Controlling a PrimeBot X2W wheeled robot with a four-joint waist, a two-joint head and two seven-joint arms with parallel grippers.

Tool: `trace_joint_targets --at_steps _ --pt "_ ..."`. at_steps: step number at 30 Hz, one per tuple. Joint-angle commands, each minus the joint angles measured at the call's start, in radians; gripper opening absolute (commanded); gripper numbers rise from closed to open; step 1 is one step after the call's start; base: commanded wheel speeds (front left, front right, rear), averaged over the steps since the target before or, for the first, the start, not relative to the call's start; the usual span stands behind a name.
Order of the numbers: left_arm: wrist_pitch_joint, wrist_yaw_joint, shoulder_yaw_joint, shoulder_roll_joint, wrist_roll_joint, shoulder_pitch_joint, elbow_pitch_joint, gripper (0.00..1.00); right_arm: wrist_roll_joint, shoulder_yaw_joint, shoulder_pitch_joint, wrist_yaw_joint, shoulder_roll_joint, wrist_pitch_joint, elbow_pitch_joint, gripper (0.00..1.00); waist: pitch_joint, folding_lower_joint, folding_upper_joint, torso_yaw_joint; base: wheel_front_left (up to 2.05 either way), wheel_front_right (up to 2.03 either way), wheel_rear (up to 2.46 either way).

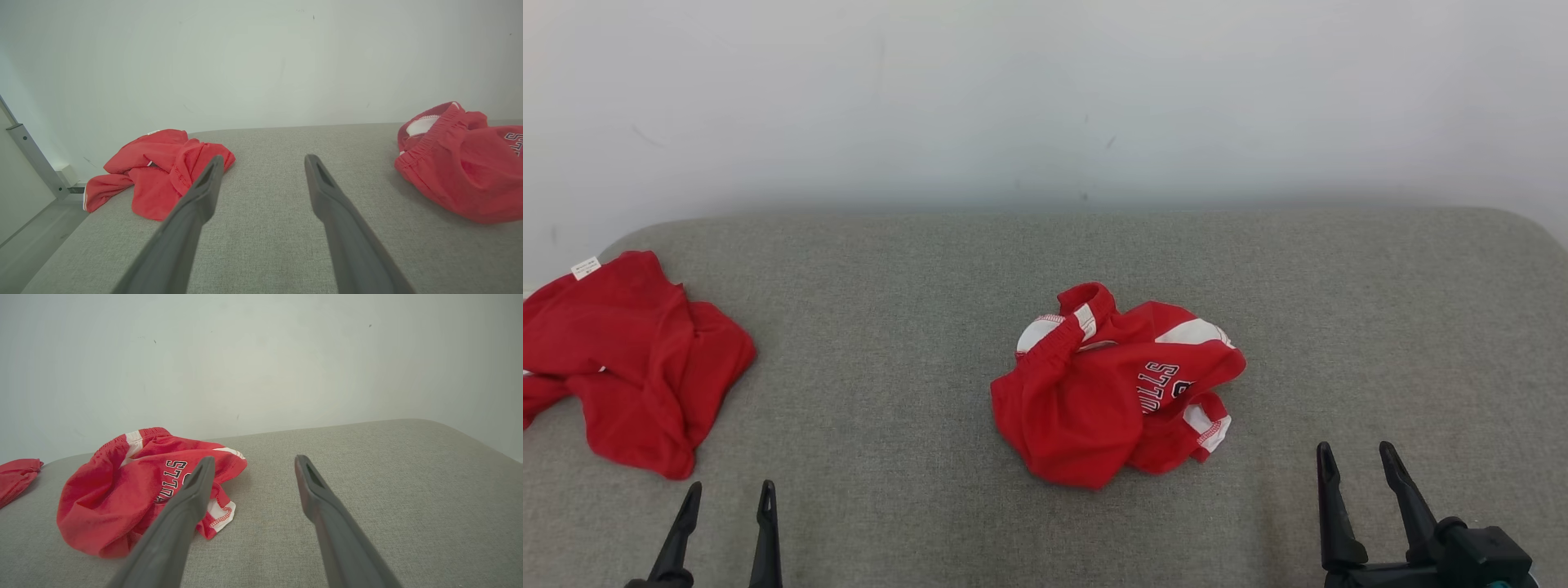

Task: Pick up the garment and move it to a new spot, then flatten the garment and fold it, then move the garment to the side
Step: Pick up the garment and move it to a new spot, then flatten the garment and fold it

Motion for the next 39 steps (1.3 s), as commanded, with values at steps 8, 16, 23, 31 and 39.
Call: trace_joint_targets --at_steps 8,16,23,31,39 --pt "-0.004 -0.008 0.009 -0.004 0.01 -0.003 0.003 1.0 0.004 0.003 0.001 0.003 -0.001 -0.001 0.001 1.0 0.002 0.0 0.0 -0.001 0.0 0.0 0.0" --pt "-0.004 -0.007 0.012 -0.007 0.014 0.0 0.001 1.0 0.01 0.006 0.0 0.003 -0.001 -0.001 0.001 1.0 0.009 0.0 0.0 -0.006 0.0 0.0 0.0" --pt "0.004 -0.028 -0.02 -0.005 0.026 -0.106 -0.009 1.0 0.011 0.017 -0.026 0.003 -0.001 -0.001 -0.004 1.0 0.047 0.0 0.0 -0.031 0.0 0.0 0.0" --pt "0.048 -0.101 -0.162 -0.038 0.065 -0.412 0.03 1.0 0.033 0.039 -0.059 0.003 -0.001 -0.001 -0.004 1.0 0.125 0.0 0.0 -0.092 0.0 0.0 0.0" --pt "0.103 -0.135 -0.293 -0.035 0.038 -0.637 0.191 1.0 0.055 0.061 -0.099 0.003 -0.001 -0.001 0.004 1.0 0.193 0.0 0.0 -0.177 0.0 0.0 0.0"
